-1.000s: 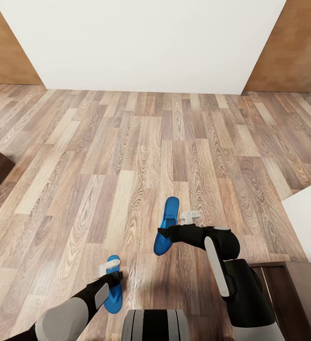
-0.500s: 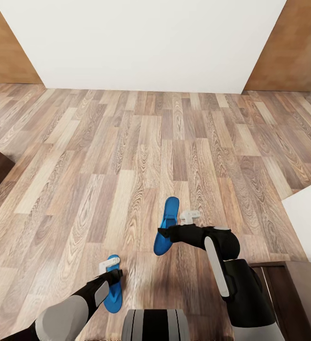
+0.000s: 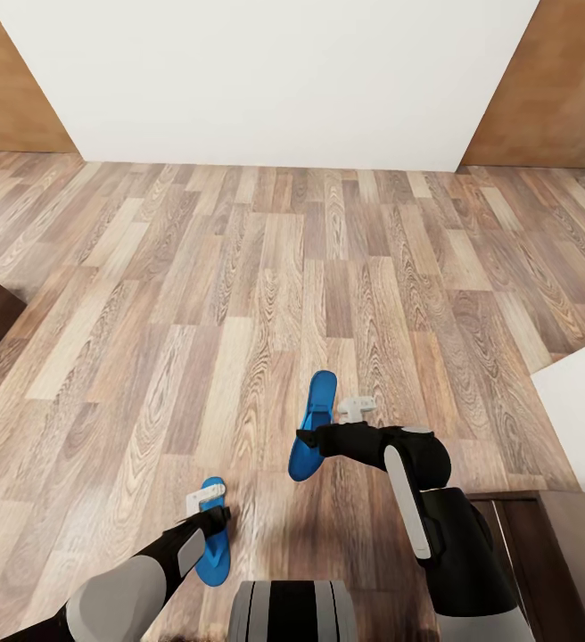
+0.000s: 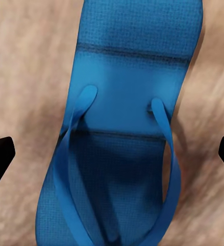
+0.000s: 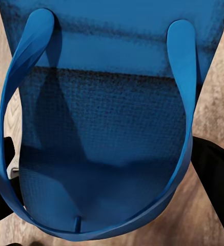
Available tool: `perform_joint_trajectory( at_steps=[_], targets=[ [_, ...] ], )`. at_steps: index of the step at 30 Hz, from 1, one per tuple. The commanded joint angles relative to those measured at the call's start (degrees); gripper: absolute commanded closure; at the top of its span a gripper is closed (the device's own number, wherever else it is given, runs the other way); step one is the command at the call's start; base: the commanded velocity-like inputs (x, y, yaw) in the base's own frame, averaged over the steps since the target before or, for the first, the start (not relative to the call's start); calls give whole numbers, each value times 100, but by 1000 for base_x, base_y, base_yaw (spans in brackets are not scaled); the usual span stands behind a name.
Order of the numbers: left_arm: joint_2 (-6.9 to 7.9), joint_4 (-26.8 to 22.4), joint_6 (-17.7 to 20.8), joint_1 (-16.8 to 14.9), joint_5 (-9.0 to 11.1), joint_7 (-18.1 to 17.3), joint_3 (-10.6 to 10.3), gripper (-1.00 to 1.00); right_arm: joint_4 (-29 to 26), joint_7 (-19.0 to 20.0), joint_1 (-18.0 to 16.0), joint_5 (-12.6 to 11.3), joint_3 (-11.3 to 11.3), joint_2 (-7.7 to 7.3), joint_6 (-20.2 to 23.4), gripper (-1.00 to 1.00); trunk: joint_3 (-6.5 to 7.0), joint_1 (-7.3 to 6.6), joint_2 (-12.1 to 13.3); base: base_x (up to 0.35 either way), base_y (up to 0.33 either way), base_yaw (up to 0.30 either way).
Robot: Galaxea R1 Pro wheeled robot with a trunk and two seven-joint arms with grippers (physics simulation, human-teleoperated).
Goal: In the bedroom, move the book from the bed onto either nightstand, and place the two sandals side by side next to the bed.
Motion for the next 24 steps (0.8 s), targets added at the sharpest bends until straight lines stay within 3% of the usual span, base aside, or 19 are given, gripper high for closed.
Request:
perform_joint_trajectory(
  at_steps=[1,8,24],
  targets=[
    [-4,-4,-1,-2,-53,14,37,-100,-4,-18,-3,-36,-2,2,29,100,-3,-1,-1,0,0,0],
    [-3,-4,-23,-3,-56,14,37,-100,-4,-18,-3,-37,-2,-3,29,100,-92,9,-7,0,0,0],
    [-4,-5,-36,-3,-58,14,37,-100,-4,-18,-3,-37,-2,-5,29,100,-92,9,-7,0,0,0]
  ],
)
